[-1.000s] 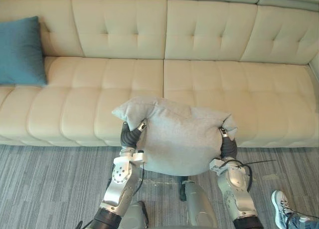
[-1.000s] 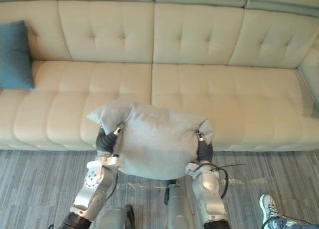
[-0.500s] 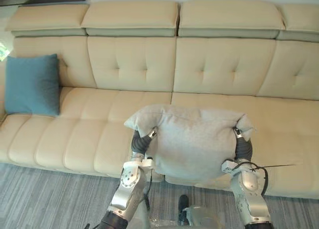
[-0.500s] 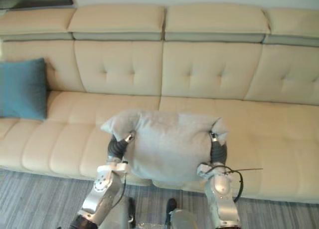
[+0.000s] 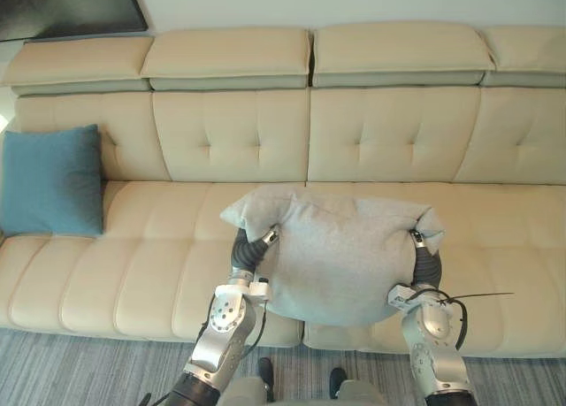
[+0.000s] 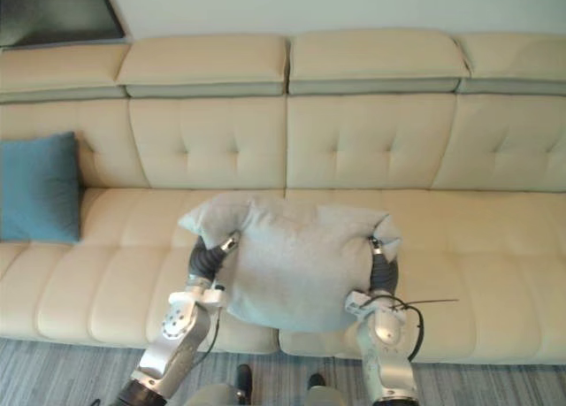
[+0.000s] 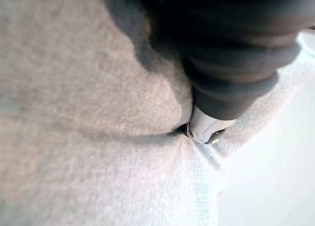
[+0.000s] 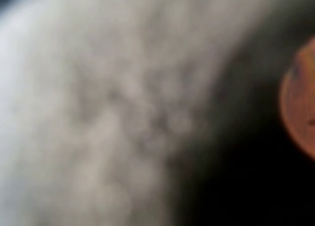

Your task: Pick up cushions and gather them together orderly.

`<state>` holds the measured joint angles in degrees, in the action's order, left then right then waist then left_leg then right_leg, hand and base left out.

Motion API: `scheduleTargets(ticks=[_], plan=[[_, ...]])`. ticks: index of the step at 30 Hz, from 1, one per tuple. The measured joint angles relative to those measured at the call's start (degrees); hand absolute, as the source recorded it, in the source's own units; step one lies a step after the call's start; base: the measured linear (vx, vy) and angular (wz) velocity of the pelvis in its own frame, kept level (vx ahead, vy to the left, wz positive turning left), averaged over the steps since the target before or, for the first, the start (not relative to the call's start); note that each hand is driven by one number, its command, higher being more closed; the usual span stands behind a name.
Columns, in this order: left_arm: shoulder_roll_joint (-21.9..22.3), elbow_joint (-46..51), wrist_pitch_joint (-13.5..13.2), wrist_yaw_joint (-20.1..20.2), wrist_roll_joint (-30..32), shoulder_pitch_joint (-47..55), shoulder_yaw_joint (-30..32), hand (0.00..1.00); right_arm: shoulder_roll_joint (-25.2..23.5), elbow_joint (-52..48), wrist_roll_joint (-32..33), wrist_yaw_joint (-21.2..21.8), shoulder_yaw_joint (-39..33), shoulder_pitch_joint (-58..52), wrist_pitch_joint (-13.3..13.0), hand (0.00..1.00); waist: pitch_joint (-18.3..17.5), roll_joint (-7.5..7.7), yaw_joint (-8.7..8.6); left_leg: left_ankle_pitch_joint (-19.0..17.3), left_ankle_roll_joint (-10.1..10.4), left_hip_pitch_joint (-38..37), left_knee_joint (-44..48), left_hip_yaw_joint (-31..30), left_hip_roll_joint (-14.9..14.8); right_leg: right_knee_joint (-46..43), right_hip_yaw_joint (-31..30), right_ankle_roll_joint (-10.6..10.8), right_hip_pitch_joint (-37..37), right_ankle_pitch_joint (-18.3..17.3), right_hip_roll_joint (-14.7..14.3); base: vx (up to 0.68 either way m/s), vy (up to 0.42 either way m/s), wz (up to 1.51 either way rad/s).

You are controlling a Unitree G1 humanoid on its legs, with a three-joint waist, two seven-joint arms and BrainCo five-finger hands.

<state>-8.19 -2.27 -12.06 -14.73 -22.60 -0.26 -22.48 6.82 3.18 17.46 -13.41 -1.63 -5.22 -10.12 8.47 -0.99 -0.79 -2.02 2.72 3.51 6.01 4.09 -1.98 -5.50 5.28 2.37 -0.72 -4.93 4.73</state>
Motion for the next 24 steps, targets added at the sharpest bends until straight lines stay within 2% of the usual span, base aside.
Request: scheduleTargets(ticks=[6, 10, 13, 15, 17, 18, 22, 24], plan=[[-0.2, 1.7, -0.1, -0.1, 0.1, -0.3, 0.4, 1.00, 0.0, 0.1, -0.3, 0.0, 0.0, 1.6, 0.0, 1.00, -1.2, 0.42, 0.09, 1.5, -0.2, -0.4, -3.2, 0.5, 0.0, 1.7, -0.7, -0.1, 0.7, 1.0, -0.2, 0.00, -0.012, -0.05], [-0.2, 1.6, -0.1, -3.4, 0.1, -5.4, 2.6, 1.00, 0.2, 1.8, -1.9, -1.6, 0.1, 11.1, 0.0, 1.00, -1.1, 0.29, 0.15, 3.6, -0.1, 4.5, -3.8, 1.0, -0.5, 1.8, -0.9, -0.5, 6.0, 3.0, -0.7, -0.08, -0.007, -0.07], [-0.3, 0.4, -0.6, -6.6, 0.2, -13.8, 5.1, 1.00, 0.9, 6.0, -2.9, -4.2, 0.1, 22.9, -0.1, 1.00, 0.7, 0.21, 0.58, 4.7, -0.2, 8.3, -3.0, 1.4, -1.1, 1.7, -1.2, -0.7, 9.6, 4.7, -1.1, -0.13, 0.002, -0.08], [-1.6, -0.3, -1.8, -8.9, 1.6, -21.8, 7.7, 1.00, 2.3, 8.1, -4.0, -6.2, 0.2, 32.6, -0.2, 1.00, 3.4, -0.14, 0.88, 5.6, -0.3, 11.3, -2.9, 1.6, -1.5, 1.7, -1.2, -0.9, 12.7, 6.0, -1.4, -0.16, -0.006, -0.05], [-3.0, -2.6, -2.7, -10.3, 2.3, -28.3, 9.3, 1.00, 3.4, 10.4, -4.1, -7.7, 0.5, 39.8, -0.4, 1.00, 4.5, -0.46, 0.97, 6.6, 0.0, 14.4, -2.9, 1.5, -1.7, 1.4, -0.8, -0.9, 15.8, 6.6, -1.4, -0.15, -0.005, 0.03], [-3.9, -4.8, -3.2, -11.6, 2.3, -33.4, 10.3, 1.00, 4.9, 12.5, -4.2, -8.8, 0.6, 45.6, -0.4, 1.00, 6.7, -0.69, 1.07, 7.5, -0.3, 15.2, -3.0, 1.4, -1.7, 0.5, -0.5, -0.9, 17.0, 6.7, -1.4, -0.12, -0.012, 0.06], [-6.0, -9.9, -3.7, -14.2, 2.3, -43.5, 11.6, 1.00, 7.1, 16.6, -6.3, -11.7, 0.6, 57.1, -0.4, 1.00, 9.5, -0.85, 1.06, 9.3, -0.3, 18.4, -3.0, 0.2, -1.6, -2.0, 0.4, -0.9, 20.9, 6.7, -1.3, -0.08, -0.013, 0.12], [-7.8, -12.4, -3.7, -15.3, 2.3, -48.8, 12.1, 1.00, 7.9, 19.2, -6.4, -13.0, 0.4, 63.6, -0.4, 1.00, 12.3, -0.92, 1.08, 9.7, -0.2, 18.7, -3.1, 0.1, -1.6, -3.0, 0.6, -0.9, 21.7, 6.7, -1.2, -0.06, -0.013, 0.06]])
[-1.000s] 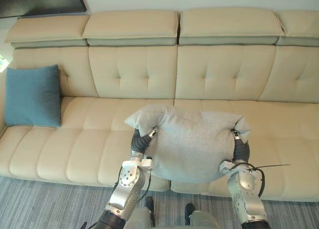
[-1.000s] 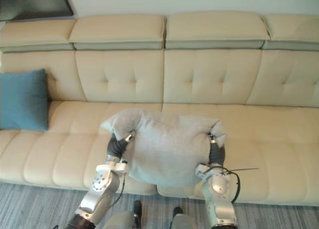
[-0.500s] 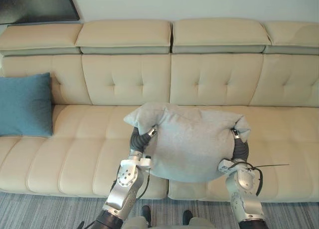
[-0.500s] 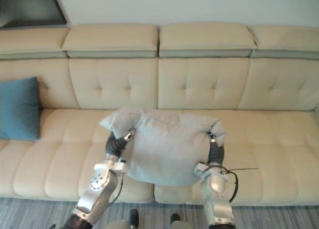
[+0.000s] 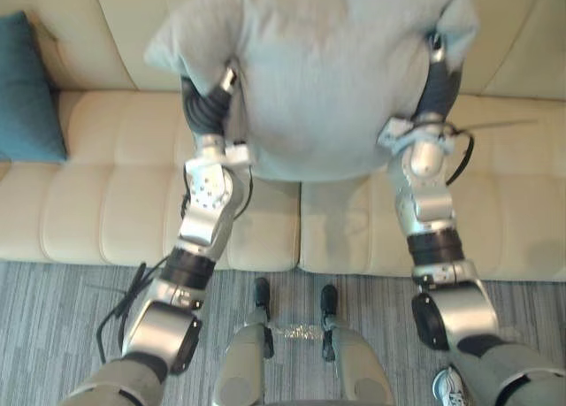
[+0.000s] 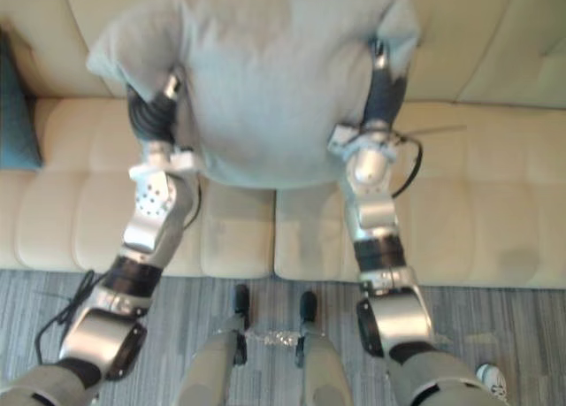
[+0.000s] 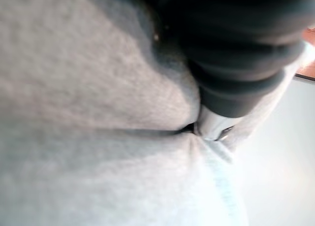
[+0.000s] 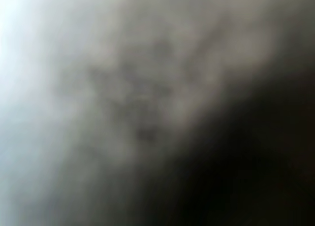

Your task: Pick up cushions and gather them together orderly.

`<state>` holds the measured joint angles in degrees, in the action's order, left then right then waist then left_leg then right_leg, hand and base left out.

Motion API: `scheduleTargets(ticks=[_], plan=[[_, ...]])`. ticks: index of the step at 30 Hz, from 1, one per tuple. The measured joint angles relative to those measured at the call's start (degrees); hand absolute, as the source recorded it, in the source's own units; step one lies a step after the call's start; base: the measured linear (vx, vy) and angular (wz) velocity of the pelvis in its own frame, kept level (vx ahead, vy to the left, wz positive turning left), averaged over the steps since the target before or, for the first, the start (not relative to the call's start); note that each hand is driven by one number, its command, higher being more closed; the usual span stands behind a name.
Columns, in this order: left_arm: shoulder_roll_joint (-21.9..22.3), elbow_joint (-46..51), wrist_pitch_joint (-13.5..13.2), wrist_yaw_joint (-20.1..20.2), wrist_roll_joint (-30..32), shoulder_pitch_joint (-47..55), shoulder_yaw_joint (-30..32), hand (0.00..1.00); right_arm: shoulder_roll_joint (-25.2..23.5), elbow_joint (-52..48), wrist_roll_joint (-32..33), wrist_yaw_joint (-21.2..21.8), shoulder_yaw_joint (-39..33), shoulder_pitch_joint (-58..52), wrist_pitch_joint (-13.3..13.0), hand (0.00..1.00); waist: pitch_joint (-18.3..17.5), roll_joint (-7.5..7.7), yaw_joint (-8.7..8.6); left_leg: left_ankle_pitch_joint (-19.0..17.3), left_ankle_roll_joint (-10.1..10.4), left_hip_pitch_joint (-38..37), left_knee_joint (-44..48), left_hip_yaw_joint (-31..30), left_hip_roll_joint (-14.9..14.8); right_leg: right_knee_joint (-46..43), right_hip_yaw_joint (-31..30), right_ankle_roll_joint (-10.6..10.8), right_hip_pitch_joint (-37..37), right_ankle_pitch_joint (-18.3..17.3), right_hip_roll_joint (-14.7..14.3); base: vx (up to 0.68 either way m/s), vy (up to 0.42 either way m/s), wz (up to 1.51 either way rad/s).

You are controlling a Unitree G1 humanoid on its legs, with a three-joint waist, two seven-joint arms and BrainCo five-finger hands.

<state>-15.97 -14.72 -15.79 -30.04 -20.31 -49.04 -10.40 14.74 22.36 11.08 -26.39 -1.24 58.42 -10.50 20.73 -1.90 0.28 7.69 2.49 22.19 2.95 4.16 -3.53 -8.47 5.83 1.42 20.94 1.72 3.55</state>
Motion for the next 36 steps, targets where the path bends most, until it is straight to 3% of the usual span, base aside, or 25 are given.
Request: scheduleTargets(ticks=[6, 9, 14, 15, 16, 23, 26, 30, 33, 36], plan=[[-6.3, -12.7, -0.4, -1.2, 0.0, -18.8, -0.6, 1.00, 3.4, 8.4, -2.3, -4.9, 0.5, 17.1, 0.0, 1.00, 3.7, -0.27, -0.46, 1.8, -0.1, 6.2, -0.2, -0.6, 0.5, -2.6, 0.3, 0.0, 7.2, 0.0, 0.6, -0.05, -0.004, 0.04], [-9.3, -18.9, -1.2, -1.1, -0.2, -26.3, -3.0, 1.00, 5.7, 13.8, -2.3, -6.4, 2.1, 24.3, 0.0, 1.00, 3.9, -0.23, -1.25, 3.7, -0.2, 10.6, -1.6, -1.4, 0.7, -3.5, 0.9, -0.1, 12.4, 0.2, 0.8, -0.04, 0.000, 0.11], [-10.4, -21.5, -1.5, -0.8, -2.1, -28.8, -3.3, 1.00, 6.3, 17.5, -2.1, -7.3, 4.2, 28.7, 0.2, 1.00, 6.1, -0.22, -1.39, 4.7, -0.2, 13.1, -2.9, -1.5, 0.8, -3.6, 1.0, -0.1, 15.4, 0.4, 0.9, 0.01, -0.002, 0.02], [-10.9, -23.3, -1.6, -0.6, -2.6, -30.2, -3.8, 0.00, 6.4, 19.2, -2.0, -7.4, 5.0, 30.3, 0.4, 1.00, 6.7, -0.17, -1.38, 4.9, -0.2, 14.2, -2.9, -1.5, 0.8, -3.7, 1.0, -0.1, 16.7, 0.6, 0.9, 0.03, -0.004, -0.03], [-11.4, -24.4, -1.6, -0.5, -3.1, -31.2, -4.5, 0.00, 6.5, 20.1, -2.0, -7.4, 5.1, 31.2, 0.6, 0.00, 6.9, -0.17, -1.39, 5.0, -0.3, 15.1, -2.9, -1.5, 0.8, -3.7, 1.0, -0.1, 17.6, 0.7, 0.9, 0.05, -0.004, -0.03], [-14.0, -26.8, -4.6, 1.3, -4.7, -36.5, -7.0, 0.00, 10.7, 23.0, 0.5, -8.9, 5.9, 34.6, 0.9, 0.00, 8.3, 0.04, -1.63, 5.3, -0.6, 19.5, -3.6, -0.4, 0.8, -1.2, 0.1, 0.3, 21.9, 3.0, 0.9, 0.06, 0.007, -0.10], [-14.6, -27.0, -5.0, 1.6, -4.7, -36.6, -7.0, 0.00, 11.2, 23.8, 2.6, -9.1, 5.8, 34.9, 0.6, 0.00, 8.4, 0.08, -2.58, 5.5, -0.8, 19.9, -4.0, 0.0, 1.0, -0.2, -0.1, 0.5, 22.1, 3.5, 1.0, 0.06, 0.013, -0.08], [-15.3, -26.8, -5.2, 2.3, -5.3, -35.6, -5.4, 0.00, 13.1, 23.6, 5.1, -7.9, 3.8, 34.8, -0.3, 0.00, 8.4, 0.07, -2.58, 5.6, -0.8, 19.5, -4.0, -0.1, 1.0, -0.2, -0.2, 0.5, 21.8, 3.5, 1.0, 0.04, 0.006, -0.01], [-16.8, -23.3, -5.1, 3.1, -6.4, -31.3, -1.7, 0.00, 16.5, 19.2, 7.9, -5.8, 0.4, 29.5, -1.1, 0.00, 8.4, 0.07, -2.10, 5.8, -0.5, 18.8, -4.0, -0.1, 0.9, -1.2, 0.0, 0.5, 21.5, 3.4, 1.1, 0.02, 0.009, 0.04], [-19.6, -17.4, -4.9, 3.3, -8.0, -24.1, 3.1, 0.00, 22.2, 11.1, 11.4, -3.7, -7.4, 18.0, -2.5, 0.00, 8.4, 0.07, -1.33, 5.7, -0.5, 16.8, -4.0, -0.1, 1.1, -3.8, 0.4, 0.4, 20.5, 2.2, 1.6, 0.00, 0.012, 0.11]])
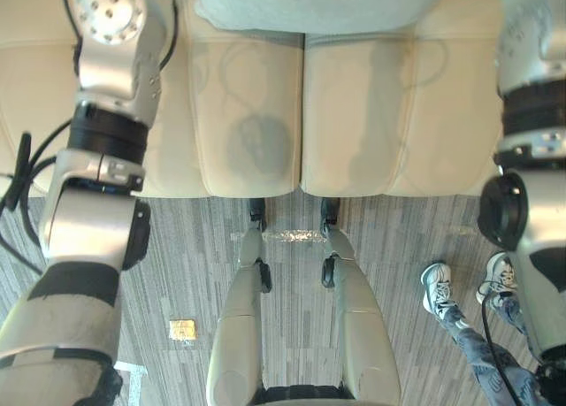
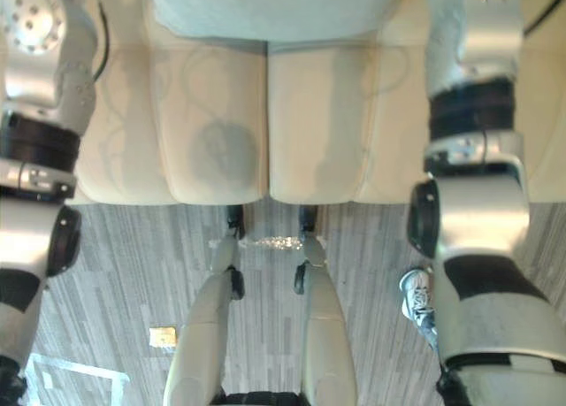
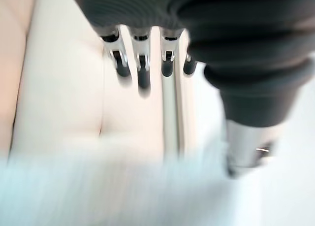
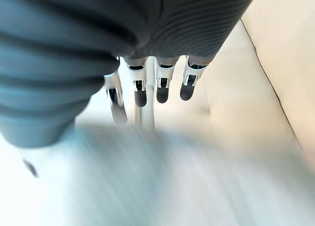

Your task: Pick up cushions and gather them together orderly.

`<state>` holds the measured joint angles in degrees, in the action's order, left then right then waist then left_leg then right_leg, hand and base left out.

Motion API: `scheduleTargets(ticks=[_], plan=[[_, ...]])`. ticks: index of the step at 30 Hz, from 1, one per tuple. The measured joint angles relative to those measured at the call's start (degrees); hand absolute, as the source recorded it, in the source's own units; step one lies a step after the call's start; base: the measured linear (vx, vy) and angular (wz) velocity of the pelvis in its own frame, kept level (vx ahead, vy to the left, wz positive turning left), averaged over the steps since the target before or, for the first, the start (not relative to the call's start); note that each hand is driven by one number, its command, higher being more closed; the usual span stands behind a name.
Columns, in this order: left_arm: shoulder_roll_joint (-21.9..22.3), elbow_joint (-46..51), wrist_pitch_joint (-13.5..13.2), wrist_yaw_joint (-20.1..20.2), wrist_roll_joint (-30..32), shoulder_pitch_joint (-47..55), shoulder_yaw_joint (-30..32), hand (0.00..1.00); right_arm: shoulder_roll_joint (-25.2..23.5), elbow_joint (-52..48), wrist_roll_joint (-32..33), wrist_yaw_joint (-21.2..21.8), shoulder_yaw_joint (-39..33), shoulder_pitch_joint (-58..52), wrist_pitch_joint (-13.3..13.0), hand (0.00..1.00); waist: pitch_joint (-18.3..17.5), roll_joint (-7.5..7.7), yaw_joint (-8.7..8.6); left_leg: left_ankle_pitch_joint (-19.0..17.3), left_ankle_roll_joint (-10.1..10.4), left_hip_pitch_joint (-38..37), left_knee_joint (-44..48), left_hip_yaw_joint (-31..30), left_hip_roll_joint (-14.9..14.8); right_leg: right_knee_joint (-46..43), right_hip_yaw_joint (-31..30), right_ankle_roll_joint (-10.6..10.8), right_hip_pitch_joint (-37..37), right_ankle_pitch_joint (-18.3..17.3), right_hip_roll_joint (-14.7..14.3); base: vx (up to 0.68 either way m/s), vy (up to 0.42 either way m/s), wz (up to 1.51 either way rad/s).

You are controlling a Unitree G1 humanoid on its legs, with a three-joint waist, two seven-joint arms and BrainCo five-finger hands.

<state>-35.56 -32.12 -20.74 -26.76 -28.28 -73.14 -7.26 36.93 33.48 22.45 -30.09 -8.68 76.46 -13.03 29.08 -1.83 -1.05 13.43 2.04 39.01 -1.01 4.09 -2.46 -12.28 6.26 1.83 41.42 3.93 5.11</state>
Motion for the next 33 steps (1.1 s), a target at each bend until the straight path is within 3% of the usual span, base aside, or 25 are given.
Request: scheduleTargets(ticks=[3, 8, 10, 13, 15, 16, 18, 21, 22, 27, 33], plan=[[-2.0, 6.8, 0.0, 1.8, -1.2, 9.1, 7.0, 0.00, 4.2, -5.8, 4.4, 4.4, -8.5, -14.0, -0.5, 0.00, 0.0, 0.04, 0.19, -0.5, 0.5, -3.9, -0.1, 0.1, 0.5, -3.7, 0.5, 0.0, -2.7, -3.2, 0.9, -0.02, -0.010, 0.17], [-1.6, 17.6, -0.1, 4.3, -1.2, 23.8, 11.6, 0.00, 3.9, -17.3, 6.8, 9.0, -10.8, -31.9, -0.6, 0.00, -0.2, 0.35, 0.61, -1.8, 1.2, -9.6, 0.0, 0.3, 0.1, -5.7, 1.0, -0.3, -7.5, -5.5, 0.9, -0.03, -0.051, 0.01], [1.7, 22.9, 0.0, 5.7, -1.0, 31.1, 13.9, 0.00, 2.5, -23.8, 6.6, 10.5, -12.1, -40.2, -0.6, 0.00, -0.2, 0.38, 0.63, -1.9, 1.1, -12.0, 0.0, 0.2, 0.0, -5.9, 1.3, -0.4, -9.8, -5.9, 0.8, -0.01, -0.072, 0.05], [10.3, 30.0, 0.3, 9.3, -1.0, 47.6, 14.8, 0.00, -5.1, -32.7, 2.9, 13.7, -13.5, -57.0, -0.8, 0.00, -3.2, 1.26, 0.77, -3.1, 0.6, -15.4, 0.0, 0.1, 0.0, -6.0, 1.8, -0.3, -13.3, -7.4, 0.8, 0.05, -0.052, 0.05], [15.9, 30.6, 0.9, 12.5, -1.1, 57.2, 13.4, 0.00, -11.2, -32.8, -0.1, 15.7, -13.2, -65.7, -0.9, 0.00, -7.8, 2.10, 0.99, -4.2, 0.7, -15.4, 0.0, -0.1, -0.1, -5.6, 2.2, -0.4, -13.7, -8.1, 0.8, 0.13, -0.037, 0.09], [20.4, 30.6, 2.1, 15.9, -1.1, 65.5, 10.9, 0.00, -16.8, -32.5, -1.5, 17.8, -12.4, -73.3, -0.8, 0.00, -9.2, 2.43, 1.08, -4.6, 0.5, -17.5, 0.0, -0.3, 0.0, -5.1, 2.6, -0.3, -16.2, -8.7, 0.8, 0.14, -0.027, 0.10], [23.4, 29.9, 3.2, 18.2, -1.0, 71.4, 8.8, 0.00, -21.1, -32.1, -3.2, 19.2, -10.9, -77.9, -0.4, 0.00, -9.8, 2.67, 1.26, -5.4, 1.0, -19.9, 0.0, -0.3, 0.1, -4.4, 2.6, -0.1, -18.8, -9.1, 0.9, 0.12, -0.012, 0.02], [27.6, 21.4, 5.5, 23.5, 2.2, 79.7, 4.9, 0.00, -28.1, -23.4, -8.2, 22.6, -6.5, -85.5, 0.3, 0.00, -13.8, 2.92, 1.53, -7.0, 1.2, -23.3, 0.1, -0.3, 0.1, -3.4, 2.7, 0.1, -22.9, -9.9, 0.8, 0.13, 0.005, 0.00], [28.9, 15.6, 6.4, 24.8, 5.8, 81.5, 4.9, 0.00, -30.2, -17.6, -9.8, 23.7, -5.4, -86.8, 0.9, 0.00, -14.7, 2.83, 1.53, -7.3, 0.9, -25.2, 0.2, -0.3, 0.2, -2.6, 2.8, 0.3, -25.0, -10.4, 0.8, 0.12, 0.006, 0.00], [32.7, -6.6, 9.9, 25.7, 16.2, 82.9, 8.3, 0.00, -35.1, 1.8, -13.6, 25.5, -4.2, -89.2, 3.2, 0.00, -19.0, 2.07, 1.49, -9.3, 1.4, -31.2, -0.6, -0.3, 0.0, 0.8, 3.2, 0.9, -32.2, -11.1, 0.6, 0.09, 0.009, 0.00], [33.1, -17.5, 10.7, 24.2, 23.8, 83.4, 14.3, 0.00, -36.9, 9.7, -13.5, 25.7, -4.7, -91.3, 3.9, 0.00, -23.1, 2.40, 1.44, -9.3, 1.6, -37.8, -4.3, -0.1, 0.0, 4.5, 3.4, 1.2, -38.4, -11.1, 0.2, 0.09, 0.005, -0.02]])
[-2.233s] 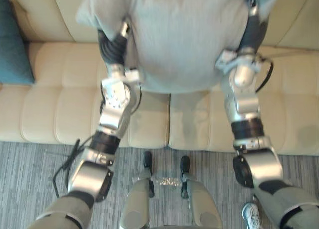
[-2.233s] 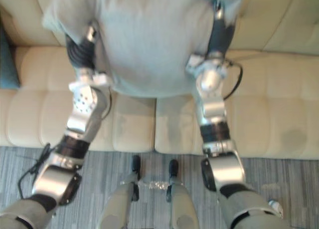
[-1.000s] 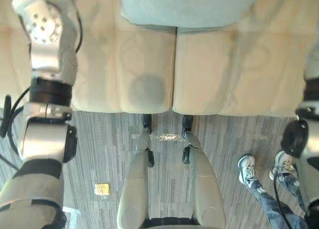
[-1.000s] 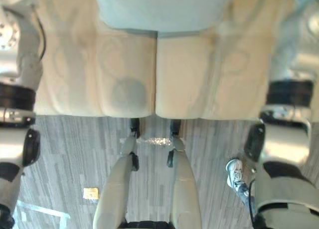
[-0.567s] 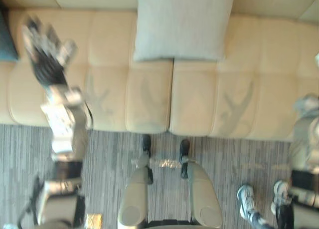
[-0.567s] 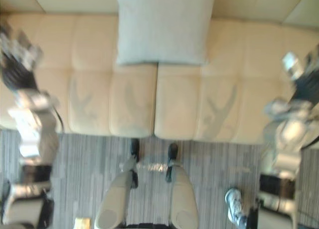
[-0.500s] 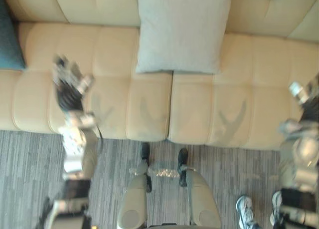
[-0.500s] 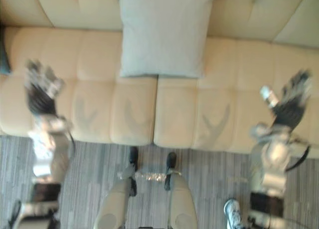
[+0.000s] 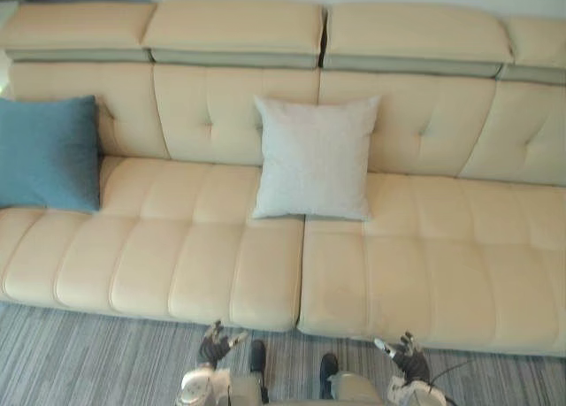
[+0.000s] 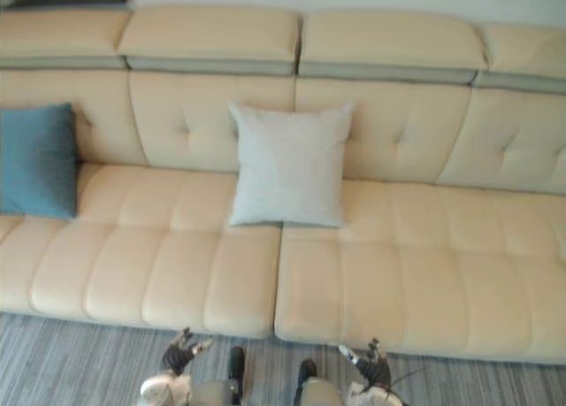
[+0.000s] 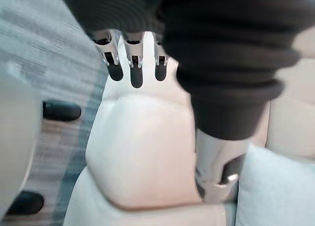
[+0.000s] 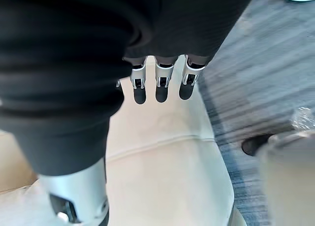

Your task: Pick up cushions and gather them together orderly.

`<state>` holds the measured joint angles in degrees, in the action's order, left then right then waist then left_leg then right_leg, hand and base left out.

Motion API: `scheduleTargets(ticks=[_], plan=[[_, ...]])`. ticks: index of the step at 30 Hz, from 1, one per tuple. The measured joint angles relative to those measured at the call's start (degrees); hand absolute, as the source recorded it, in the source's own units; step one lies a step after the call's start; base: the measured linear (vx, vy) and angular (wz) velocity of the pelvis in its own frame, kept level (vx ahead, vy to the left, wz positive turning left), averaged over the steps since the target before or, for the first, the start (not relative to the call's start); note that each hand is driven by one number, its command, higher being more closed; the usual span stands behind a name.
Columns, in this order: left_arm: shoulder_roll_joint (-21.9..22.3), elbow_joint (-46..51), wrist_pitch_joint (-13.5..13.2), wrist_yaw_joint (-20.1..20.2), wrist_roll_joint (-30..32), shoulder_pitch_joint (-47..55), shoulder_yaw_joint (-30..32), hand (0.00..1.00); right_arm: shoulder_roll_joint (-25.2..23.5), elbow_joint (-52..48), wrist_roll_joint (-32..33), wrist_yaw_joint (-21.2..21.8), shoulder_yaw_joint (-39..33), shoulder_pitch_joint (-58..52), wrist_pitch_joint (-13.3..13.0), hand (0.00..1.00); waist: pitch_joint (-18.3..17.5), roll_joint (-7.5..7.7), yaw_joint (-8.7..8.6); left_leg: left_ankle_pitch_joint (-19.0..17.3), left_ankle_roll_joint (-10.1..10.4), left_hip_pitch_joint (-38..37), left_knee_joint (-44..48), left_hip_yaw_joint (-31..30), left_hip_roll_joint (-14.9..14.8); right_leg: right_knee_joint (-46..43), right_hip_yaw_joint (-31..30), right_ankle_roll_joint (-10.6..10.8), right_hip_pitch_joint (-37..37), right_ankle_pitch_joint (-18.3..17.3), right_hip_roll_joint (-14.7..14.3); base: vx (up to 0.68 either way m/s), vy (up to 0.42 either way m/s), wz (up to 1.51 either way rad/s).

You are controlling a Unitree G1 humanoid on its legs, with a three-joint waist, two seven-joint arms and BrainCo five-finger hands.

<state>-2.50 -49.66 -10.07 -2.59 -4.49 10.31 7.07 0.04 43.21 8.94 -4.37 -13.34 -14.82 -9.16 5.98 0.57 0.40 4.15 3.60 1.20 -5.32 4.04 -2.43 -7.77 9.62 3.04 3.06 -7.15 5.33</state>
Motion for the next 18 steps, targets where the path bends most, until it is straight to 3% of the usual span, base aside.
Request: scheduleTargets(ticks=[10, 13, 15, 16, 17, 18], plan=[[-0.1, -5.9, 0.9, -2.2, 6.5, -2.8, 0.9, 0.00, -0.2, 7.8, 0.6, 0.9, -2.1, 4.0, 1.1, 0.00, -0.6, 1.12, 0.15, -0.9, -0.2, -2.6, -0.3, 2.9, 0.1, 1.9, -3.1, 0.5, -2.0, 1.4, -0.3, 0.05, 0.010, -0.15], [-0.4, -6.0, 1.0, -2.6, 6.7, -4.7, 0.8, 0.00, -0.6, 7.8, 0.6, 0.7, -1.6, 7.1, 1.8, 0.00, 0.7, 1.44, 0.40, -4.1, -0.8, 3.1, 6.7, 5.2, -0.8, -0.1, -5.4, 2.2, 2.2, 3.2, -0.4, -0.04, 0.017, -0.43], [-0.6, -5.8, 1.2, -3.1, 6.7, -5.8, 0.2, 0.00, -1.0, 7.8, 0.6, 0.1, -1.6, 8.8, 2.0, 0.00, 1.9, 1.11, 0.64, -7.3, -1.2, 7.2, 14.0, 6.1, -3.1, -2.5, -5.3, 3.0, 4.9, 5.5, -1.6, -0.15, 0.014, -0.42], [-0.5, -5.4, 1.7, -3.2, 6.6, -6.1, 0.3, 0.00, -1.2, 7.6, 0.6, -0.3, -0.9, 9.3, 2.0, 0.00, 2.4, 0.48, 1.43, -8.4, -1.7, 9.0, 16.5, 6.6, -4.9, -5.3, -4.5, 2.8, 6.0, 5.6, -2.4, -0.13, 0.013, -0.28], [-0.4, -4.9, 1.9, -3.4, 6.6, -6.4, 0.3, 0.00, -1.2, 7.2, 0.5, -0.4, -0.3, 9.2, 2.0, 0.00, 2.6, 0.75, 1.56, -8.4, -1.7, 9.2, 17.0, 6.5, -5.2, -12.8, -2.8, 1.2, 7.6, 2.4, -1.3, -0.13, -0.012, 0.11], [-0.3, -3.6, 1.9, -3.5, 6.5, -6.9, 0.2, 0.00, -1.3, 7.3, 0.5, -0.5, 0.2, 8.9, 2.0, 0.00, 2.6, 1.35, 1.66, -9.2, -2.1, 10.4, 18.8, 4.5, -5.2, -25.2, -0.8, 1.8, 7.4, -1.8, 1.0, -0.08, -0.070, 0.45]])
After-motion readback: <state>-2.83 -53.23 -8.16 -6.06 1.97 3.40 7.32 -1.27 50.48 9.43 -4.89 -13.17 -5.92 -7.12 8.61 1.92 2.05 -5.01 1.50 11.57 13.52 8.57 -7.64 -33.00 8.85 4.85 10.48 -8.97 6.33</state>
